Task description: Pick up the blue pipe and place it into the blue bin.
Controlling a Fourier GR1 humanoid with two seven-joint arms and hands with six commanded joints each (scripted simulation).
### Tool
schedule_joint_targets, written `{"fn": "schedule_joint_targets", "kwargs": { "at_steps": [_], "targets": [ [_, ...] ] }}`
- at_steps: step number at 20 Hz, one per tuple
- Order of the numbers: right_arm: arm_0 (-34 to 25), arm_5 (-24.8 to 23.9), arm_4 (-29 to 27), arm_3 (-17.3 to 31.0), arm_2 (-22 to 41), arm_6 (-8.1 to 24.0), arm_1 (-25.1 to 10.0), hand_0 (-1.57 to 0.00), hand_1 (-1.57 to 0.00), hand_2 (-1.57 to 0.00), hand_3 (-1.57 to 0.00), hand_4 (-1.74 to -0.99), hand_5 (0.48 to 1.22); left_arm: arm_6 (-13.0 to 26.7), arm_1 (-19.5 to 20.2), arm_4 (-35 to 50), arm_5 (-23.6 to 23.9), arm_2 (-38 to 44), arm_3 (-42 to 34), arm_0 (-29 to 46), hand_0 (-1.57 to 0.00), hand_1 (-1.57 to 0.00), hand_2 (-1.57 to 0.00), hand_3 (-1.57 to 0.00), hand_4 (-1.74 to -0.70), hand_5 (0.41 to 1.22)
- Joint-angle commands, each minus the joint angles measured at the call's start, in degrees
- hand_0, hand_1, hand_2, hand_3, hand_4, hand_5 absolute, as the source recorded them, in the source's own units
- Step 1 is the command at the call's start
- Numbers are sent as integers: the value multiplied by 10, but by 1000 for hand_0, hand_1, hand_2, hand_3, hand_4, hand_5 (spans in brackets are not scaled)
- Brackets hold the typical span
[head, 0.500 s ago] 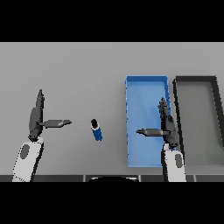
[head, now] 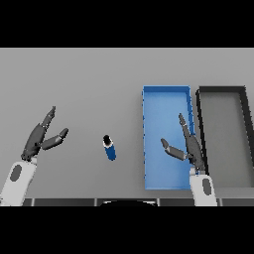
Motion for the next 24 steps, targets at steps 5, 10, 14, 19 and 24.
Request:
{"fn": "schedule_joint_targets", "kwargs": {
  "at_steps": [5, 10, 14, 19, 24],
  "targets": [
    [1, 1, 17, -14, 11, 21, -7, 1, 1, 1, 1, -1182, 583, -18, 13, 0, -33, -18, -26, 10, 1, 1, 1, 1, -965, 590],
    [3, 4, 7, -25, 10, 30, -3, 1, 1, 1, 1, -1209, 581, -5, 47, -4, -86, -63, -110, 53, 1, 1, 1, 1, -997, 548],
    [8, 5, 2, -24, 11, 21, 3, 1, 1, 1, 1, -1228, 573, 66, 45, -21, -103, -112, -148, 52, 1, 1, 1, 1, -1047, 483],
    [16, 12, 4, -29, 13, 19, -3, 1, 1, 1, 1, -1212, 570, 71, 0, -68, -105, -165, -142, 38, 1, 1, 1, 1, -1107, 463],
    [12, 10, -3, -35, 10, 34, 2, 1, 1, 1, 1, -1209, 556, 55, -70, -97, -86, -191, -103, 10, 1, 1, 1, 1, -1145, 486]
  ]
}}
